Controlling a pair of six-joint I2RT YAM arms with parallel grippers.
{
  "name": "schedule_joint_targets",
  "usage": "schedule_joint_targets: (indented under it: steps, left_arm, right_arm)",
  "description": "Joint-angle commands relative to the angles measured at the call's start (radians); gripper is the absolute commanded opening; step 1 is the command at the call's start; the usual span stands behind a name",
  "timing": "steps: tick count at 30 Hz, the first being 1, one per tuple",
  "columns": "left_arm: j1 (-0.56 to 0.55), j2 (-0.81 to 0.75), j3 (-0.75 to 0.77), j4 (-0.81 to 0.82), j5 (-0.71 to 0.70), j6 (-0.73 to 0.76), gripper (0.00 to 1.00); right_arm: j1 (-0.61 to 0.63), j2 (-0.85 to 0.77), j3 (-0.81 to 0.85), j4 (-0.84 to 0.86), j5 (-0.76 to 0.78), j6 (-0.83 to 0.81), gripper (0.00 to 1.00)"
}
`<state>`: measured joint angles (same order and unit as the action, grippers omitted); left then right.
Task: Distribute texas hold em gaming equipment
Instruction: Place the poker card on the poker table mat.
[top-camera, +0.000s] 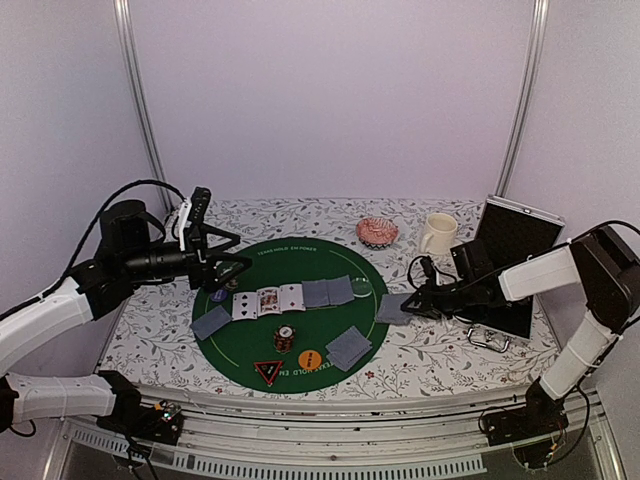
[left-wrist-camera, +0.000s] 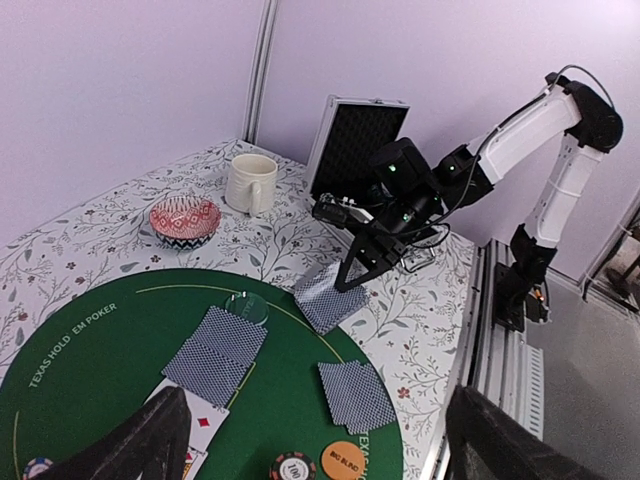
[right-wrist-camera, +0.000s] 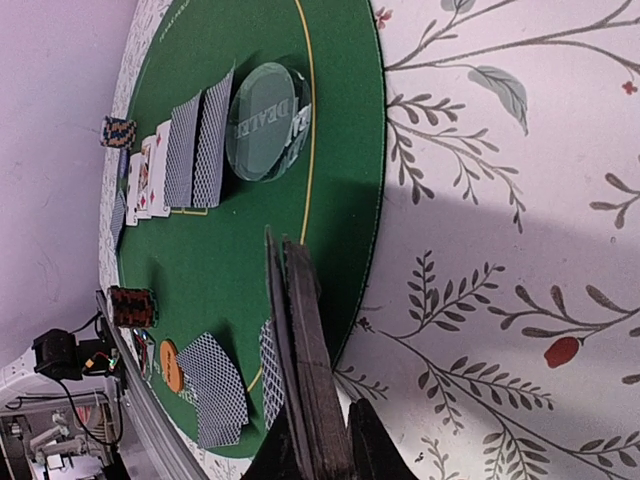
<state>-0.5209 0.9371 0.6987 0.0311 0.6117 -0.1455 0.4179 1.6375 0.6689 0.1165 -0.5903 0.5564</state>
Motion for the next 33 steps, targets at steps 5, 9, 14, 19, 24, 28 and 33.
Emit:
schedule_joint_targets:
  steps: [5, 9, 14, 19, 24, 28, 33]
  left_arm:
    - [-0.005, 0.005, 0.026, -0.005, -0.008, 0.013, 0.91]
    - [-0.005, 0.003, 0.025, -0.007, -0.009, 0.015, 0.91]
    - [-0.005, 0.004, 0.024, -0.007, -0.014, 0.018, 0.91]
    - [-0.005, 0.004, 0.025, -0.011, -0.047, 0.025, 0.91]
    - [0.0, -0.007, 0.021, -0.02, -0.143, 0.036, 0.92]
    - [0.014, -0.014, 0.016, -0.025, -0.27, 0.039, 0.93]
    - [0.078, -0.021, 0.003, -0.026, -0.505, 0.008, 0.98]
  right_arm:
    - [0.005, 0.036, 0.036, -0.09, 0.026, -0.047, 0.25]
    - [0.005, 0.023, 0.054, -0.15, 0.069, -0.07, 0.32]
    - [0.004, -0.01, 0.084, -0.241, 0.136, -0.094, 0.47]
    - [0.006, -0.06, 0.135, -0.298, 0.138, -0.14, 0.97]
    - [0.009, -0.169, 0.219, -0.358, 0.167, -0.198, 0.99]
    - [0.007, -0.267, 0.315, -0.421, 0.246, -0.318, 0.99]
    - [-0.033, -0.504, 0.23, -0.227, 0.449, -0.452, 0.99]
